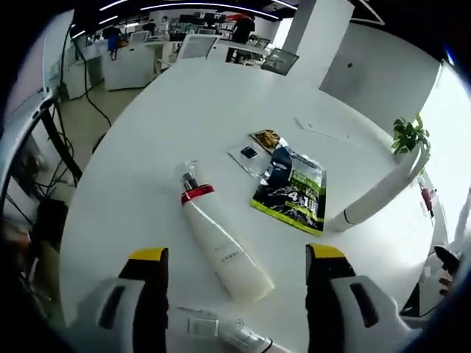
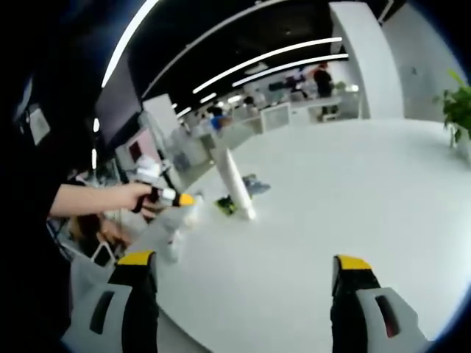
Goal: Arrange the skincare products in the storage area until every visible bottle or jar stands upright without overlapping.
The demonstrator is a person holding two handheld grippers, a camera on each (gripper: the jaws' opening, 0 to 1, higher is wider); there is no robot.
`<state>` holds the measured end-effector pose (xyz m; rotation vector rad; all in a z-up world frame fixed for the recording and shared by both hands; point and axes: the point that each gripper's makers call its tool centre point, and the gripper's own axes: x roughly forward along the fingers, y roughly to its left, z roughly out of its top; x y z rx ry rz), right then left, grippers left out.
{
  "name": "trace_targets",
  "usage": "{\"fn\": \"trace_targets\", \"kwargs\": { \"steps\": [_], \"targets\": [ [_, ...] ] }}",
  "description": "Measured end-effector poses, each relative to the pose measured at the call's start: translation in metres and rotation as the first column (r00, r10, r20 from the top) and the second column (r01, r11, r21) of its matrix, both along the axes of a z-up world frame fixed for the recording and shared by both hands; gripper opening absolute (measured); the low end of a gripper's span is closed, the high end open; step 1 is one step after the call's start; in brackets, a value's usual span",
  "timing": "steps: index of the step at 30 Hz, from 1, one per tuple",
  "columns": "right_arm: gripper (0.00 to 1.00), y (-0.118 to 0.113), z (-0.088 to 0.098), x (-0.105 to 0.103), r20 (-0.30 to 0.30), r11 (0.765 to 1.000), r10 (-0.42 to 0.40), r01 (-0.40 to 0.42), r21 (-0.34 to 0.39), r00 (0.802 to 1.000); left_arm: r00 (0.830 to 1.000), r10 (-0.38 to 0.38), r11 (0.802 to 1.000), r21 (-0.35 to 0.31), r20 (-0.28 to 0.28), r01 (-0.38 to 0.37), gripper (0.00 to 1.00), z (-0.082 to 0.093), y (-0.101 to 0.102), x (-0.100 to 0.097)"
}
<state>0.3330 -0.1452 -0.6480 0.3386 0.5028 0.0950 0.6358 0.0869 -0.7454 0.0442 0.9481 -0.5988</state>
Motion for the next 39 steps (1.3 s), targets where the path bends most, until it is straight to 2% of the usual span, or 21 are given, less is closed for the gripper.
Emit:
{"fn": "trace_targets", "kwargs": {
  "steps": [12,20,21,25,28,35,39],
  "targets": [
    [0.97,-0.002,-0.008,0.003,-0.017,1.0,-0.003,0.003,0.013,1.0,1.0,0.024,1.0,0.016,-0.013,-0.024,0.61,-0.013,-0.003,0.014],
    [0.97,-0.002,-0.01,0.008,-0.022,1.0,0.002,-0.001,0.018,1.0,0.999,0.017,0.997,0.071,-0.041,-0.014,0.57,-0.026,-0.001,0.019],
    [0.96,-0.003,-0.011,0.009,-0.023,1.0,0.001,0.0,0.018,1.0,1.0,0.01,0.996,0.087,-0.029,-0.008,0.57,-0.029,-0.001,0.022],
    [0.96,-0.003,-0.013,0.012,-0.023,1.0,0.0,0.001,0.025,1.0,0.999,0.001,0.994,0.11,-0.039,0.003,0.53,-0.033,-0.001,0.023],
    [0.96,-0.001,-0.014,0.014,-0.025,1.0,0.006,-0.005,0.03,1.0,0.998,-0.044,0.987,0.154,-0.041,0.049,0.49,-0.035,-0.001,0.022],
    [0.96,-0.001,-0.015,0.013,-0.027,0.999,0.007,-0.006,0.034,1.0,0.995,-0.077,0.984,0.156,-0.058,0.085,0.42,-0.036,-0.008,0.021],
    [0.96,-0.003,-0.016,0.012,-0.028,0.999,0.001,0.0,0.037,1.0,0.994,-0.093,0.977,0.186,-0.06,0.102,0.42,-0.038,-0.009,0.021]
  ]
}}
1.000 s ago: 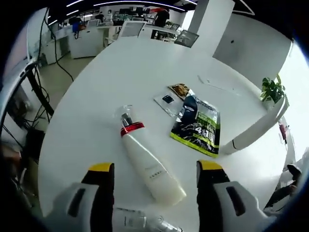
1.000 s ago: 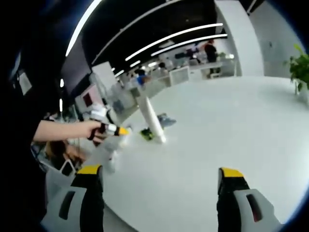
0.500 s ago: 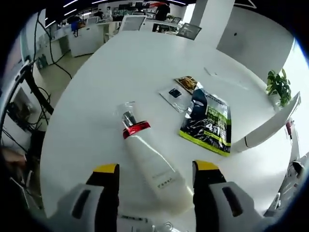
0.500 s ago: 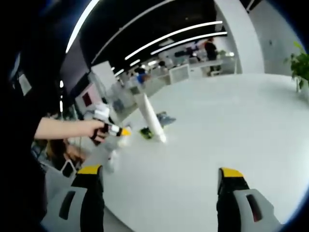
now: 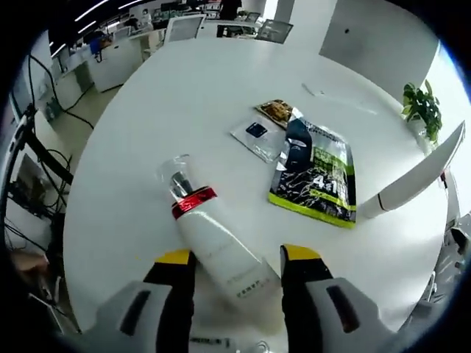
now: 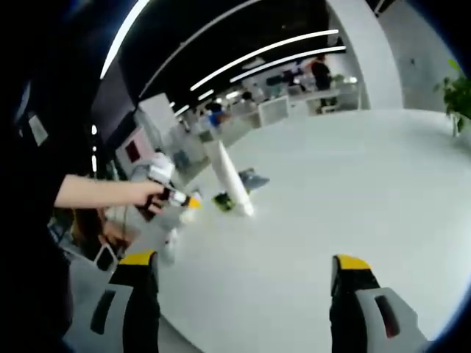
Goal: Arrange the skincare products in the storage area until every visible bottle or jar stands upright without overlapping.
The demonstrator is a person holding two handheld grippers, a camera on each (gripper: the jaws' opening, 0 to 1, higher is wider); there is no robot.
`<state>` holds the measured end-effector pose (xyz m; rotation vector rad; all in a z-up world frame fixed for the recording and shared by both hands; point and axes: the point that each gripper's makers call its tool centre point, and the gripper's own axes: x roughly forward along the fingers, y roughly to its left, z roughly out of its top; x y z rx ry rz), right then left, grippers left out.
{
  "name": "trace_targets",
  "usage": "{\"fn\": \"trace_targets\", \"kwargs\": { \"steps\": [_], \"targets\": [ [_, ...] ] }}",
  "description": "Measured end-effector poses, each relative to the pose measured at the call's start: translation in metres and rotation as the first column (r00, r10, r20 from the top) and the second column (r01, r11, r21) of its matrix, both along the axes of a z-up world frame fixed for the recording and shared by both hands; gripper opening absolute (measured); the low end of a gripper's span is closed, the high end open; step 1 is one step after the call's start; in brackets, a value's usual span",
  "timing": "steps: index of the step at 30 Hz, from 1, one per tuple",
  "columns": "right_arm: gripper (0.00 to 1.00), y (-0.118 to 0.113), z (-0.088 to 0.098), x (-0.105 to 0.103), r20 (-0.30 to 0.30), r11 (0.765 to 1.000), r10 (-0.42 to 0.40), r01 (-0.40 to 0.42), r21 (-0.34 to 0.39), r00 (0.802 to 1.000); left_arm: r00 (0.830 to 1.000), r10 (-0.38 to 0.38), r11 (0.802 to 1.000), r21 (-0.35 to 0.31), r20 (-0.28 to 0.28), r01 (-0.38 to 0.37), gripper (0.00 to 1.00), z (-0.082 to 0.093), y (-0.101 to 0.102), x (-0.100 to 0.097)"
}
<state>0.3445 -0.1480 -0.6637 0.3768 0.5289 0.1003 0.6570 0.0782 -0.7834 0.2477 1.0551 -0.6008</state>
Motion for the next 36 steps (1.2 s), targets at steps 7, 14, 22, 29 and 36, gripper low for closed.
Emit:
{"fn": "trace_targets", "kwargs": {
  "steps": [7,14,22,29,36],
  "targets": [
    [0.96,0.0,-0.002,0.0,-0.005,1.0,-0.006,0.006,0.004,1.0,1.0,-0.024,0.999,0.022,0.002,0.024,0.4,0.0,0.0,0.006],
    [0.95,0.004,-0.002,0.005,-0.004,1.0,0.005,-0.005,0.012,1.0,0.999,-0.054,0.998,0.025,-0.005,0.054,0.36,-0.003,0.001,0.008],
    [0.95,0.004,-0.005,0.006,-0.01,1.0,0.015,-0.014,0.017,1.0,0.996,-0.084,0.996,0.01,-0.026,0.085,0.3,-0.003,0.001,0.003],
    [0.95,0.006,-0.004,0.008,-0.008,1.0,0.024,-0.024,0.02,1.0,0.995,-0.093,0.996,0.005,-0.042,0.094,0.26,-0.003,0.002,0.001],
    [0.94,0.007,-0.003,0.011,-0.002,0.999,0.029,-0.029,0.02,1.0,0.994,-0.104,0.995,0.009,-0.034,0.104,0.25,-0.001,0.005,-0.003]
  ]
}}
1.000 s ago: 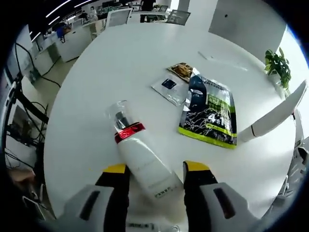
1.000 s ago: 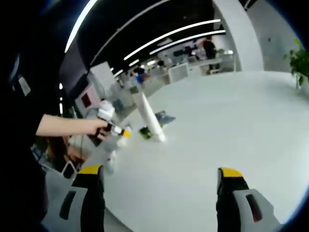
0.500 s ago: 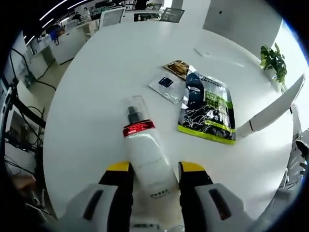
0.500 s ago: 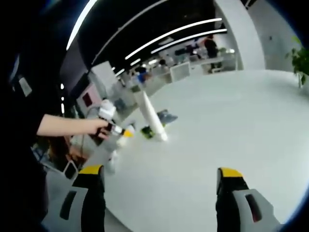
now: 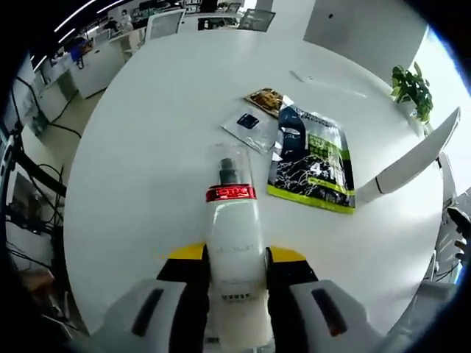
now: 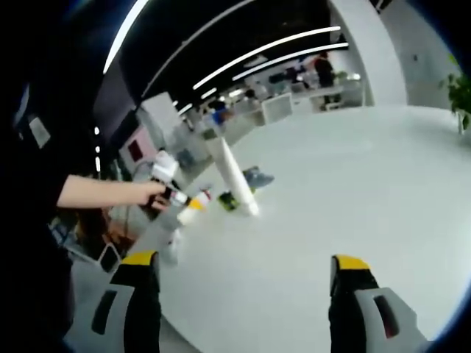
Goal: Arrange the skincare products in the storage area until every visible bottle or jar stands upright without overlapping.
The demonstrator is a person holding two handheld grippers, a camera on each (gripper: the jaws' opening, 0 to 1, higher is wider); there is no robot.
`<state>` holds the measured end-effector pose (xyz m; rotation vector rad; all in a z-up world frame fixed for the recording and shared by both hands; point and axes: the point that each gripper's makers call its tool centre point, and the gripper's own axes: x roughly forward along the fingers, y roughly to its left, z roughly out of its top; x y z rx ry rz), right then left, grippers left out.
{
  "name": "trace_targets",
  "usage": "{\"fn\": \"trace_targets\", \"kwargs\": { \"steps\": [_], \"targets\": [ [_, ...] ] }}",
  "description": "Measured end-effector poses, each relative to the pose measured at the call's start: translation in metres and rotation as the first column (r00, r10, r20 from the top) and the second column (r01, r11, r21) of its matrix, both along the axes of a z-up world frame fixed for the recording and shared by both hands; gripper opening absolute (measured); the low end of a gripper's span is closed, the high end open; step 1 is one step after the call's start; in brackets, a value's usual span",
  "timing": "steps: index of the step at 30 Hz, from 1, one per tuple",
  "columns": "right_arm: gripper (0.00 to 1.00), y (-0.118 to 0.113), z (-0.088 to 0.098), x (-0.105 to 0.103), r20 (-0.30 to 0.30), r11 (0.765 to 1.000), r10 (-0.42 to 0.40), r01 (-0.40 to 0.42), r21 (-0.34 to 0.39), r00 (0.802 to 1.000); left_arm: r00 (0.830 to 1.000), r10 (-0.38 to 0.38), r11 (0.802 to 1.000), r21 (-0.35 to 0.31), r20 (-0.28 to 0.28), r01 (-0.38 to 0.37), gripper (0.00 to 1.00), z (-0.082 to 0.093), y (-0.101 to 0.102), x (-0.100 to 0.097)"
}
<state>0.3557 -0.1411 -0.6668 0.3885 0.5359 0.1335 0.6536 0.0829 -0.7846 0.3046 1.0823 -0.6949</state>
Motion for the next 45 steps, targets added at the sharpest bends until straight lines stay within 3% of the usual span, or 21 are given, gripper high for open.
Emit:
{"fn": "trace_targets", "kwargs": {
  "steps": [11,21,26,32,40,41,45],
  "targets": [
    [0.93,0.014,0.003,0.007,0.01,0.999,0.027,-0.027,0.021,1.0,1.0,0.001,0.999,-0.036,0.027,0.0,0.24,0.003,0.001,-0.008],
    [0.91,0.06,0.006,0.034,0.05,0.986,0.113,-0.119,0.116,0.992,0.996,0.011,0.992,-0.127,0.092,0.001,0.24,0.024,-0.004,-0.006],
    [0.9,0.092,0.024,0.06,0.122,0.961,0.166,-0.188,0.2,0.979,0.991,0.023,0.982,-0.188,0.135,0.002,0.24,0.047,-0.003,-0.013],
    [0.88,0.125,0.052,0.089,0.213,0.912,0.188,-0.251,0.325,0.959,0.976,-0.001,0.965,-0.255,0.217,0.058,0.24,0.082,-0.006,-0.023],
    [0.87,0.146,0.071,0.116,0.246,0.884,0.218,-0.298,0.359,0.944,0.95,-0.015,0.933,-0.338,0.313,0.125,0.24,0.139,-0.012,-0.044],
    [0.87,0.15,0.081,0.125,0.275,0.862,0.193,-0.297,0.412,0.942,0.946,-0.02,0.923,-0.357,0.325,0.142,0.24,0.15,-0.015,-0.049],
    [0.87,0.153,0.098,0.146,0.296,0.813,0.131,-0.273,0.514,0.946,0.932,-0.018,0.898,-0.404,0.362,0.175,0.24,0.183,-0.019,-0.069]
  ]
}}
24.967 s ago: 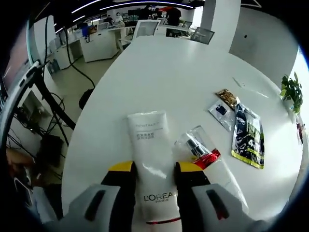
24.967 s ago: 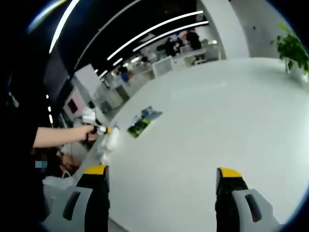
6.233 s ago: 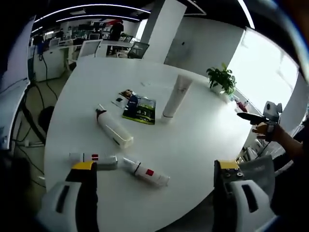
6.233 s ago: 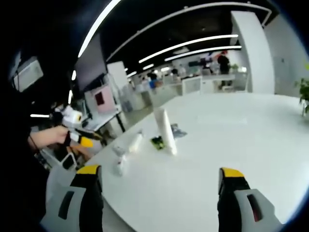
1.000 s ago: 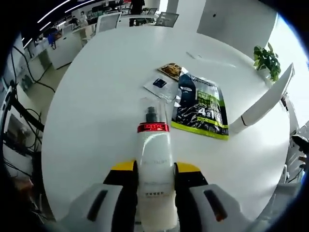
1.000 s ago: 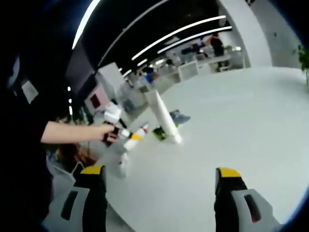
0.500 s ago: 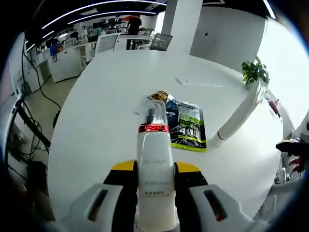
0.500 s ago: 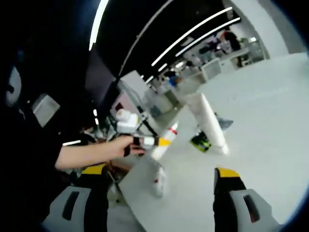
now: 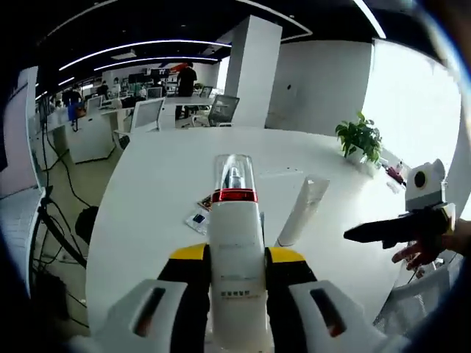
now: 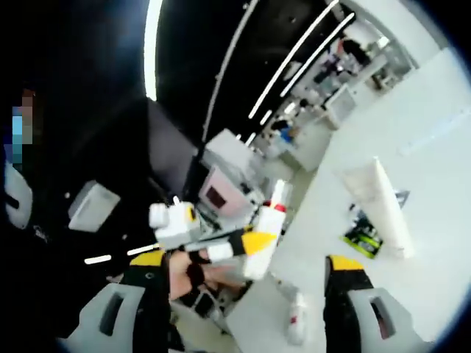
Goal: Arrange the skincare products in the storage area until every visible bottle or jar stands upright without overlapping.
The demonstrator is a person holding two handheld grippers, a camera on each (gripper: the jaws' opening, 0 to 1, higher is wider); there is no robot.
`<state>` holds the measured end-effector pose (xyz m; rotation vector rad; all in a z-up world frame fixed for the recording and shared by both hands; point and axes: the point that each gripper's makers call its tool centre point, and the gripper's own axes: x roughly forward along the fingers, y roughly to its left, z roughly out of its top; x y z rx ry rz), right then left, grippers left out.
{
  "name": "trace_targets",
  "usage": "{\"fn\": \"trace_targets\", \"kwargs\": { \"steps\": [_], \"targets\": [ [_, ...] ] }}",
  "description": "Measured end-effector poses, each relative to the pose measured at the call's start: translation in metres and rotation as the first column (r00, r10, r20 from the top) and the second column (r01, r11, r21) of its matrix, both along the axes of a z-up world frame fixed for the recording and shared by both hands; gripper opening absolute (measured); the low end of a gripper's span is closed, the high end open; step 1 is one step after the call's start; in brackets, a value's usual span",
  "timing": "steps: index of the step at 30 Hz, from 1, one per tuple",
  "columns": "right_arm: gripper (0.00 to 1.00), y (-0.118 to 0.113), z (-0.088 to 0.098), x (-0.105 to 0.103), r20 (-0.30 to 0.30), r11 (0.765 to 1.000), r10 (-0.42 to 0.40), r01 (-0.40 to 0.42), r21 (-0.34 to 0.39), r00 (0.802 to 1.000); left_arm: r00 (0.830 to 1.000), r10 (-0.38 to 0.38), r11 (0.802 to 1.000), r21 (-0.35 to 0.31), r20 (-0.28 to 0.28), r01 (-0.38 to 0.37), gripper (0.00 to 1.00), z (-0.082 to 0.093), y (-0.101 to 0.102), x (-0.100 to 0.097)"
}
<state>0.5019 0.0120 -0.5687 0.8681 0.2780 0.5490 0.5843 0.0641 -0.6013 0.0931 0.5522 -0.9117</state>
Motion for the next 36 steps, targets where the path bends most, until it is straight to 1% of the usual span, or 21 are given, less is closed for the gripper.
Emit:
{"fn": "trace_targets", "kwargs": {
  "steps": [1,3,5,6,7,9,10,11,14,15,20,22,23,25,27,29,31,32,33,35,36],
  "targets": [
    [0.86,0.001,0.002,0.005,-0.012,1.0,-0.005,0.006,0.022,1.0,1.0,-0.011,1.0,-0.007,0.011,0.011,0.24,0.006,-0.001,-0.005],
    [0.85,0.001,0.007,0.014,-0.008,0.999,-0.016,0.017,0.032,1.0,0.999,-0.033,0.999,-0.014,0.028,0.033,0.24,0.02,-0.004,-0.015],
    [0.84,0.004,0.011,0.021,-0.008,0.999,-0.017,0.017,0.036,1.0,0.996,-0.066,0.998,-0.018,0.065,0.068,0.24,0.034,-0.008,-0.024],
    [0.83,0.007,0.014,0.023,-0.008,0.999,-0.016,0.017,0.039,1.0,0.995,-0.067,0.997,-0.019,0.073,0.069,0.24,0.038,-0.009,-0.027],
    [0.82,0.009,0.017,0.026,-0.01,0.999,-0.015,0.016,0.041,1.0,0.992,-0.076,0.997,-0.024,0.104,0.079,0.24,0.047,-0.011,-0.031],
    [0.82,0.013,0.023,0.03,-0.006,0.999,-0.012,0.013,0.042,1.0,0.986,-0.097,0.995,-0.017,0.134,0.1,0.24,0.057,-0.015,-0.039],
    [0.81,0.015,0.025,0.031,-0.005,0.999,-0.007,0.007,0.04,1.0,0.981,-0.104,0.994,-0.015,0.161,0.108,0.24,0.062,-0.017,-0.041],
    [0.8,0.018,0.027,0.032,-0.005,0.999,0.002,-0.002,0.037,1.0,0.981,-0.107,0.994,-0.017,0.161,0.111,0.24,0.065,-0.018,-0.044],
    [0.77,0.022,0.029,0.035,-0.009,0.999,0.017,-0.017,0.039,1.0,0.971,-0.13,0.99,-0.018,0.2,0.136,0.24,0.075,-0.025,-0.052],
    [0.76,0.022,0.032,0.035,-0.006,0.999,0.02,-0.02,0.046,1.0,0.966,-0.148,0.988,-0.007,0.214,0.153,0.24,0.078,-0.028,-0.056],
    [0.72,0.02,0.045,0.037,0.01,0.997,0.011,-0.012,0.072,1.0,0.949,-0.177,0.983,0.009,0.259,0.181,0.24,0.086,-0.035,-0.064],
    [0.69,0.02,0.048,0.036,0.018,0.997,0.011,-0.013,0.082,1.0,0.949,-0.185,0.982,0.005,0.256,0.19,0.24,0.086,-0.038,-0.065],
    [0.67,0.02,0.048,0.037,0.016,0.997,0.012,-0.013,0.082,1.0,0.945,-0.201,0.979,0.012,0.259,0.205,0.24,0.086,-0.042,-0.068],
    [0.62,0.019,0.049,0.036,0.009,0.997,0.018,-0.018,0.069,1.0,0.937,-0.227,0.973,0.032,0.266,0.227,0.24,0.085,-0.046,-0.072],
    [0.55,0.018,0.053,0.035,0.026,0.999,0.006,-0.007,0.042,1.0,0.929,-0.242,0.97,0.045,0.281,0.239,0.24,0.085,-0.048,-0.075],
    [0.47,0.015,0.057,0.034,0.026,0.999,-0.009,0.007,0.053,1.0,0.928,-0.251,0.968,0.048,0.277,0.248,0.24,0.085,-0.05,-0.078],
    [0.34,0.017,0.065,0.032,0.049,0.997,0.008,-0.011,0.074,0.999,0.925,-0.256,0.966,0.051,0.281,0.252,0.24,0.085,-0.052,-0.078],
    [0.33,0.018,0.065,0.031,0.033,0.997,0.005,-0.008,0.076,0.999,0.922,-0.261,0.965,0.062,0.285,0.254,0.24,0.084,-0.053,-0.077],
    [0.32,0.015,0.068,0.032,0.069,0.999,-0.012,0.009,0.044,0.998,0.921,-0.261,0.965,0.065,0.288,0.254,0.24,0.084,-0.052,-0.077],
    [0.31,0.014,0.072,0.029,0.085,0.999,-0.011,0.008,0.036,0.996,0.92,-0.264,0.964,0.058,0.289,0.259,0.24,0.086,-0.053,-0.078],
    [0.28,0.012,0.071,0.028,0.085,1.0,-0.019,0.018,0.017,0.996,0.919,-0.266,0.964,0.055,0.29,0.262,0.24,0.087,-0.053,-0.079]
  ]
}}
